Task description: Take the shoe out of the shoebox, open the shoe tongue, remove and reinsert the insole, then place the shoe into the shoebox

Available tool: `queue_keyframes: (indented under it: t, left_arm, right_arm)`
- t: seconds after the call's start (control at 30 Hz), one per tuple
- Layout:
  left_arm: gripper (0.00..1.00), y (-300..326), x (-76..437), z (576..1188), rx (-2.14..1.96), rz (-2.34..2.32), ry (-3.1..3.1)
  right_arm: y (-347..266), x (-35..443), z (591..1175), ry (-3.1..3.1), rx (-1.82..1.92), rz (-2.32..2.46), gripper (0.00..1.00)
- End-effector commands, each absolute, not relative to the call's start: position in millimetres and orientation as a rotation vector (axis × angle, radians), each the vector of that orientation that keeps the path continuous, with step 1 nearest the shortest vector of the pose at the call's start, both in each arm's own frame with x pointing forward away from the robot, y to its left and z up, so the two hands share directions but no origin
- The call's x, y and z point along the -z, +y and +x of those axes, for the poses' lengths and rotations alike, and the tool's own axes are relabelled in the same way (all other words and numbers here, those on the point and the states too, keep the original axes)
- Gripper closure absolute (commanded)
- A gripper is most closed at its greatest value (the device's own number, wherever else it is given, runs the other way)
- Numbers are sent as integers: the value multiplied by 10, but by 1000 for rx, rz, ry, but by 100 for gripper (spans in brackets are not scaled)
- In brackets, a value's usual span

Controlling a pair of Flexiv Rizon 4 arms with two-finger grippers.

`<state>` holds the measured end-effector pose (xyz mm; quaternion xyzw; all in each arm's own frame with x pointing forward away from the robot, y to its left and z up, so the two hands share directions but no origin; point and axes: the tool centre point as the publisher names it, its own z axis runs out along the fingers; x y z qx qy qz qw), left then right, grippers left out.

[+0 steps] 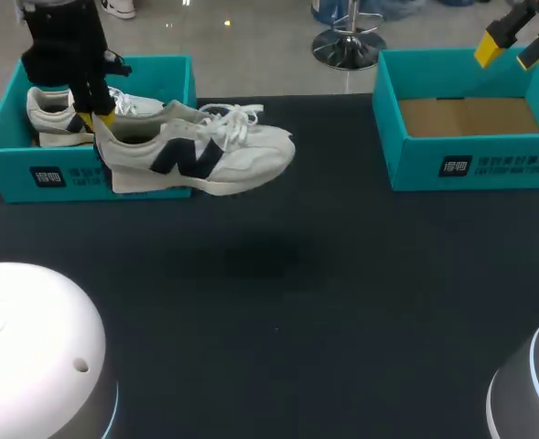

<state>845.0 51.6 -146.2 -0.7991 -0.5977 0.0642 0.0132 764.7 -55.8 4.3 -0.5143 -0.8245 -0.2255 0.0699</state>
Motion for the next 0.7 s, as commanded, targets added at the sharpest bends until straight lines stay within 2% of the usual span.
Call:
queue_keyframes:
  t: [0.03, 0.33, 0.7]
  left_arm:
    - [100, 135, 1534, 7964, -29, -2548, -1940]
    - [100, -233, 1746, 7537, -81, -2499, -1978]
    - [100, -351, 1803, 7438, -73, -2504, -1935]
  right_arm:
    - [-555, -47, 7660, -2480, 673, -1549, 0]
    - [-555, -47, 7660, -2480, 673, -1549, 0]
    - [-555, -47, 7660, -2480, 673, -1549, 0]
